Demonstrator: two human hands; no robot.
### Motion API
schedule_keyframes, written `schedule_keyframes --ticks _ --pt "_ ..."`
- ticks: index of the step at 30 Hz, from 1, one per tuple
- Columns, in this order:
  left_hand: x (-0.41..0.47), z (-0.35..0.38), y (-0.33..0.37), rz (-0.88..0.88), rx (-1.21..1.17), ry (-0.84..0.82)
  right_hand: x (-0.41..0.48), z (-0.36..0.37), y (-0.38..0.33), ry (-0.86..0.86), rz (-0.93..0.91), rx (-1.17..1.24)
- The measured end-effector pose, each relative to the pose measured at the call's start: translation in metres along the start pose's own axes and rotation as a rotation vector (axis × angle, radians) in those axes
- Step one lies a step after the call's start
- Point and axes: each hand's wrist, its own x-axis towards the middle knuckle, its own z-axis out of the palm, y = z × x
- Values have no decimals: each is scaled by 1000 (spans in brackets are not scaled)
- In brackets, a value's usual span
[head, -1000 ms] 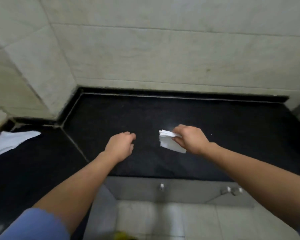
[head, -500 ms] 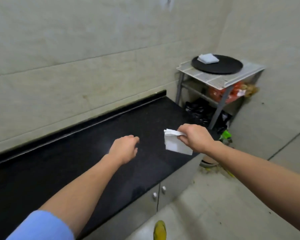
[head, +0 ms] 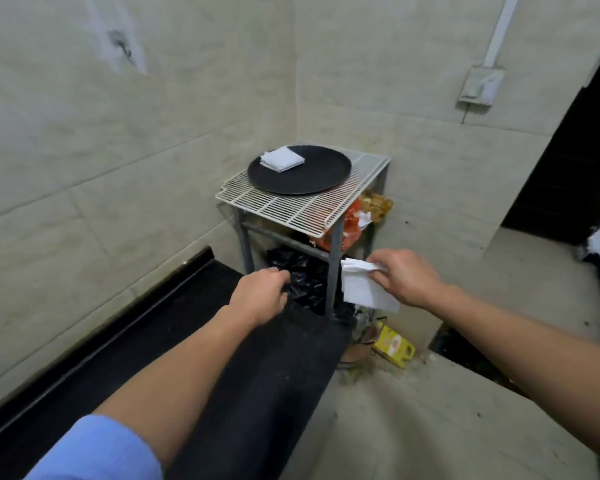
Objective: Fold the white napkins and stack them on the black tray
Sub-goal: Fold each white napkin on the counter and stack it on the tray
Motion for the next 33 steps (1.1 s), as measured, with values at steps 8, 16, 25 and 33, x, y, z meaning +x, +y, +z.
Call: schedule_keyframes --ticks 8,16,25,33 --pt "139 12 31 -5 -6 35 84 -11 108 11 10 4" --pt "251 4 28 -258 -65 169 217 -45 176 65 -179 49" --pt "305 -2 -21 -473 -15 165 366 -42 157 -76 -399 93" --pt "358 12 -71 -591 -56 86 462 -14 118 -369 -570 102"
